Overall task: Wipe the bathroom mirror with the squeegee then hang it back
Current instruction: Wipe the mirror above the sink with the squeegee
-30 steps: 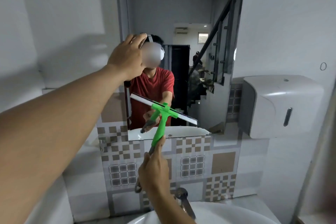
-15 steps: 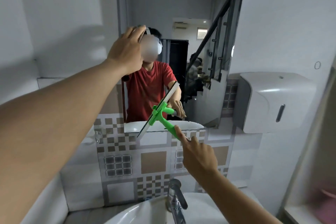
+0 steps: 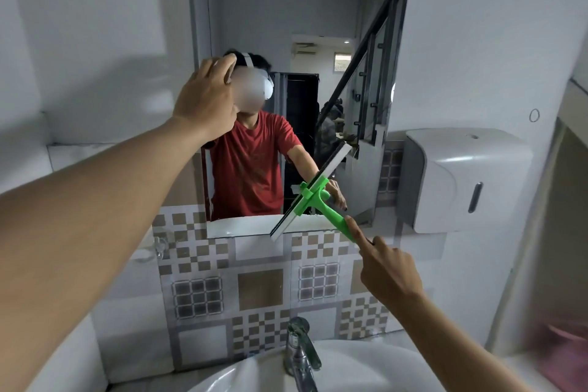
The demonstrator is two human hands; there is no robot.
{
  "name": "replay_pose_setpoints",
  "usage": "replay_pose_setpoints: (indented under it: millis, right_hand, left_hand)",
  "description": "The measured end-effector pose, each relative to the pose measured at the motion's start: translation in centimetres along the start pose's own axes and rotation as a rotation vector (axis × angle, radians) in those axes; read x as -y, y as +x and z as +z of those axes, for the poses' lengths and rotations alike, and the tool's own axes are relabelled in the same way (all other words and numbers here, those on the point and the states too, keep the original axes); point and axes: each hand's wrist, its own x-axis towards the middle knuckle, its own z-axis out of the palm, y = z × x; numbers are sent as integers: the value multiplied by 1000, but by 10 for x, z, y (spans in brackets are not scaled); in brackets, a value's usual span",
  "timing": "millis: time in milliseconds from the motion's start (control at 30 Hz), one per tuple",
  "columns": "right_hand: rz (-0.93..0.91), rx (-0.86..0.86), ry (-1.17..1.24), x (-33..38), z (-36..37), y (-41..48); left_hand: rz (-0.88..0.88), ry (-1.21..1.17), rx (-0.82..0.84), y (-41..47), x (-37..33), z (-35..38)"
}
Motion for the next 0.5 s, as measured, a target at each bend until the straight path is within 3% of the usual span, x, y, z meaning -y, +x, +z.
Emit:
replay_pose_setpoints:
  millis: [500]
  right_hand:
    - [340, 108, 507, 51, 30, -31]
  left_hand:
    - [-11, -79, 12, 3, 3, 3]
